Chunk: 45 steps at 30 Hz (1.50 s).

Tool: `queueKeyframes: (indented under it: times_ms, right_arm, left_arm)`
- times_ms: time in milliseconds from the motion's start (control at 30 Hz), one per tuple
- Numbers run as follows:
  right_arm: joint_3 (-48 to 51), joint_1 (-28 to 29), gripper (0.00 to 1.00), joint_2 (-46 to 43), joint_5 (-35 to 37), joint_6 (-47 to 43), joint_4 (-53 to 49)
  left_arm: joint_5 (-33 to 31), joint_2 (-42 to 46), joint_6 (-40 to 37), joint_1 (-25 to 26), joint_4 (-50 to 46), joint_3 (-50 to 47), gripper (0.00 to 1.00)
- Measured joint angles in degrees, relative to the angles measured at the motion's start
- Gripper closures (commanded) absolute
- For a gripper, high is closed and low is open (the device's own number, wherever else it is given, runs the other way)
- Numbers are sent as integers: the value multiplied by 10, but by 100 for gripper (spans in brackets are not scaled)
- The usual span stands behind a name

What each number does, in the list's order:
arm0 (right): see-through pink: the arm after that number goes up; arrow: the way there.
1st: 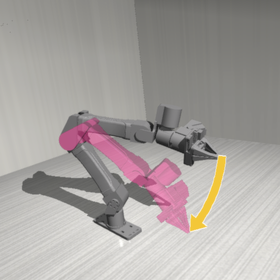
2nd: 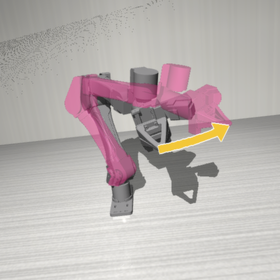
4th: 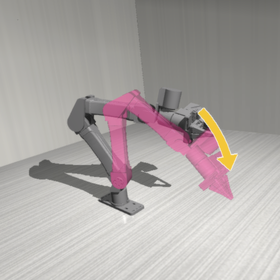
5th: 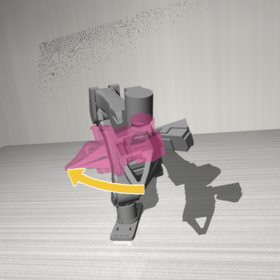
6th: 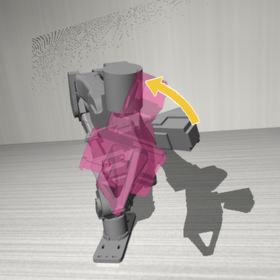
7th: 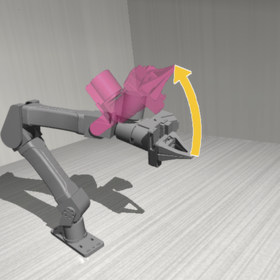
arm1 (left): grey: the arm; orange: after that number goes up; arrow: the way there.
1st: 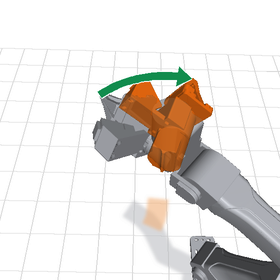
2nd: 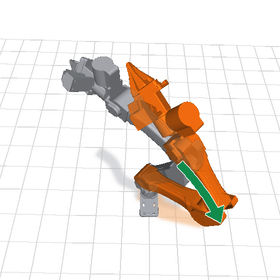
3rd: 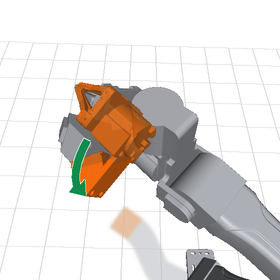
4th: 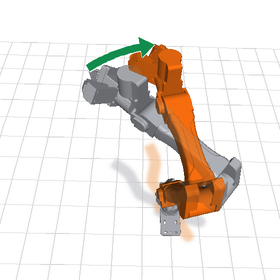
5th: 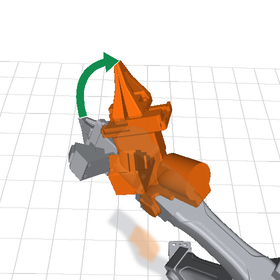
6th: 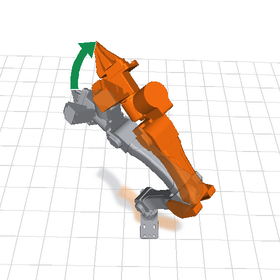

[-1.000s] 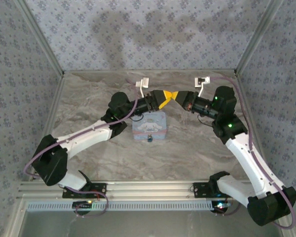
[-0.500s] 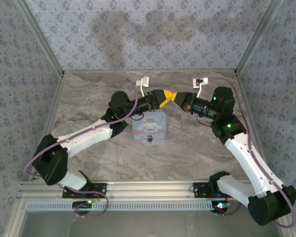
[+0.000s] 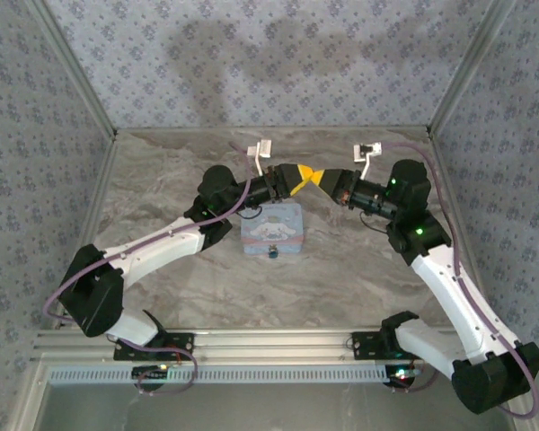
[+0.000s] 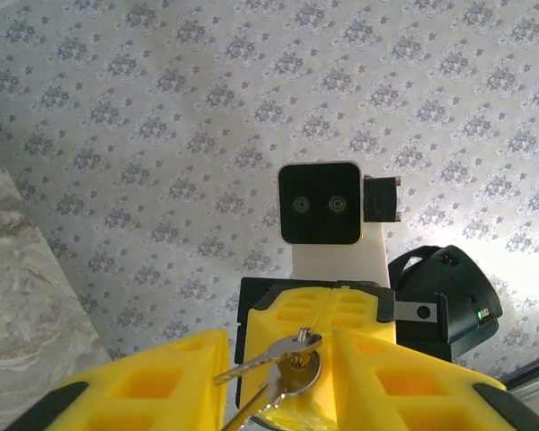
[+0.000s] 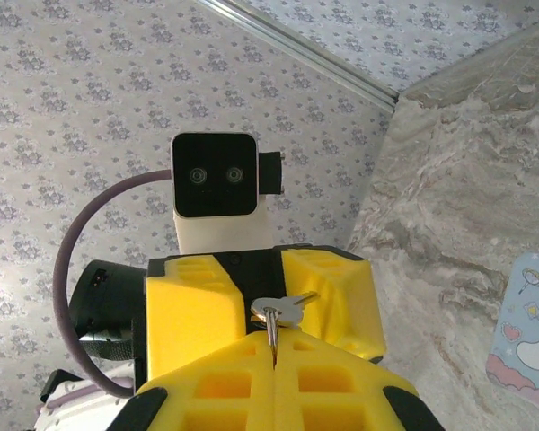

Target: Unlock a padlock with a key

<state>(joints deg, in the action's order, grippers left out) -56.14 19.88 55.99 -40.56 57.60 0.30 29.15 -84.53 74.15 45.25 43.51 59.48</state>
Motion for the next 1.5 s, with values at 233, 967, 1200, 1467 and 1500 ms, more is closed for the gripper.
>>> queueKeyframes:
  times_ms: [233,967,1200,1467,1500]
  right_arm:
    - [0,-4,100,-4,0,0,-5]
    - [0,-20,100,-4,-43,-6,-30]
    - [0,-23,100,-4,-45,-7,-33]
    - [0,-27,100,-4,-47,-15,-47]
    - [0,-28,100,-4,-47,-16,-48]
  left_arm:
    - [1,1,-6,-1,0,0,75]
    - [4,3,-10,-2,-14,0,69]
    - [4,5,-11,-2,-14,-1,84]
    - [5,5,-11,-2,-14,-1,100]
    - [6,5,-12,-2,-15,-1,100]
